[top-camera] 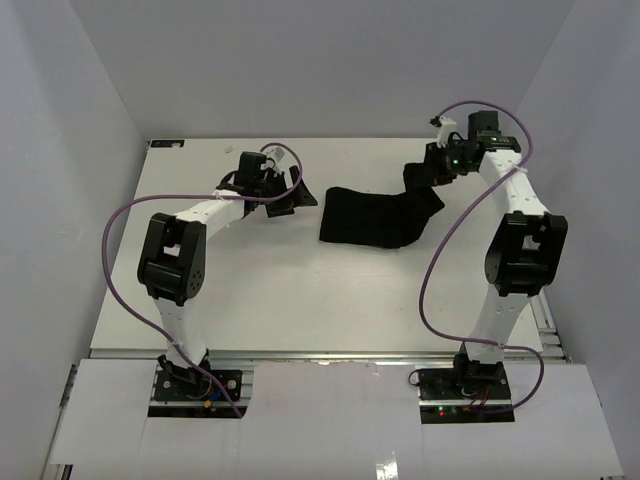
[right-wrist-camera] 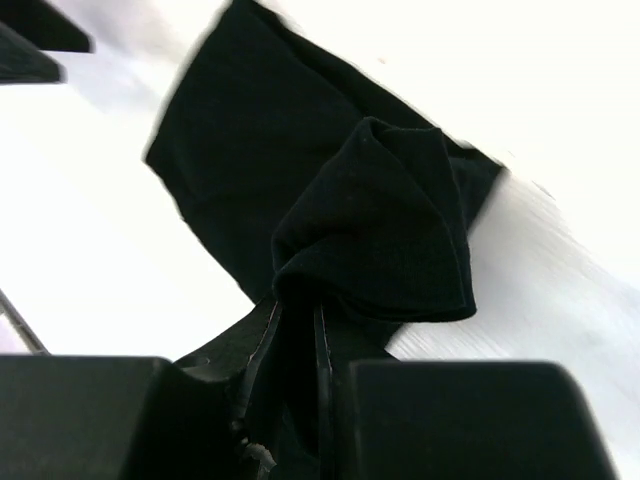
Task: Fold and stack the t-shirts
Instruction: Fold the long partially folded tshirt into a neat square
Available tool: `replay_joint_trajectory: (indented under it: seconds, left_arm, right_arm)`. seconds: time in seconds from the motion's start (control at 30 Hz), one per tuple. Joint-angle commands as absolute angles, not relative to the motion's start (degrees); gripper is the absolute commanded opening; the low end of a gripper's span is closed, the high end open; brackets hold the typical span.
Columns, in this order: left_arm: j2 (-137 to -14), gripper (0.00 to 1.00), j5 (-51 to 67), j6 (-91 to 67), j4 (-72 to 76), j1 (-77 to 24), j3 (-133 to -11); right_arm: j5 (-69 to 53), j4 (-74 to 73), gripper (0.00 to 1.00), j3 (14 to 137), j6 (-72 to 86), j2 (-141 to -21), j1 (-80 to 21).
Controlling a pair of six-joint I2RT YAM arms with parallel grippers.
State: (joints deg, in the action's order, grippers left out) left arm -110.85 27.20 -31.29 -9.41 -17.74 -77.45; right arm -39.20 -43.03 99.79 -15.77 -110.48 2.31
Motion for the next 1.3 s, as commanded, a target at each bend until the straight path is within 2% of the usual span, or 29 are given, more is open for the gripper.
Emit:
replay_joint_trajectory:
  seconds: [0.0,0.4,1.0,1.13,1.17,1.23,1.27]
  left_arm:
    - [-107.06,0.97,26.19,-29.62,-10.37,-17.58,-77.97]
    - [-99.68,0.97,23.82,-30.5,-10.63,-17.58,-70.85]
    - [-87.55,0.98,21.36,-32.52,-13.45,-17.58,-60.47]
    - [-85.17,0.98,20.83,-32.96,-14.76,-17.58,-58.72]
    - [-84.73,0.98,20.57,-33.39,-14.94,-17.58,-58.28]
    - [-83.24,0.98,20.3,-33.75,-15.12,-17.67,-56.87]
    - [-82.71,0.98,20.13,-34.1,-15.2,-17.58,-56.52]
  right_arm:
    - [-39.64,-41.93,0.06,104.14,-11.43,-112.32,-3.4]
    - [-33.94,-38.85,0.06,111.44,-3.96,-120.84,-15.28]
    - [-29.18,-33.14,0.14,112.94,2.98,-127.88,-20.74]
    - [-28.92,-30.69,0.18,111.62,4.83,-128.23,-21.36]
    - [-28.83,-30.33,0.23,111.19,5.18,-128.32,-21.44]
    - [-28.92,-30.06,0.26,111.27,5.28,-128.93,-21.71]
    - [-29.0,-30.41,0.31,111.36,5.1,-128.94,-22.14]
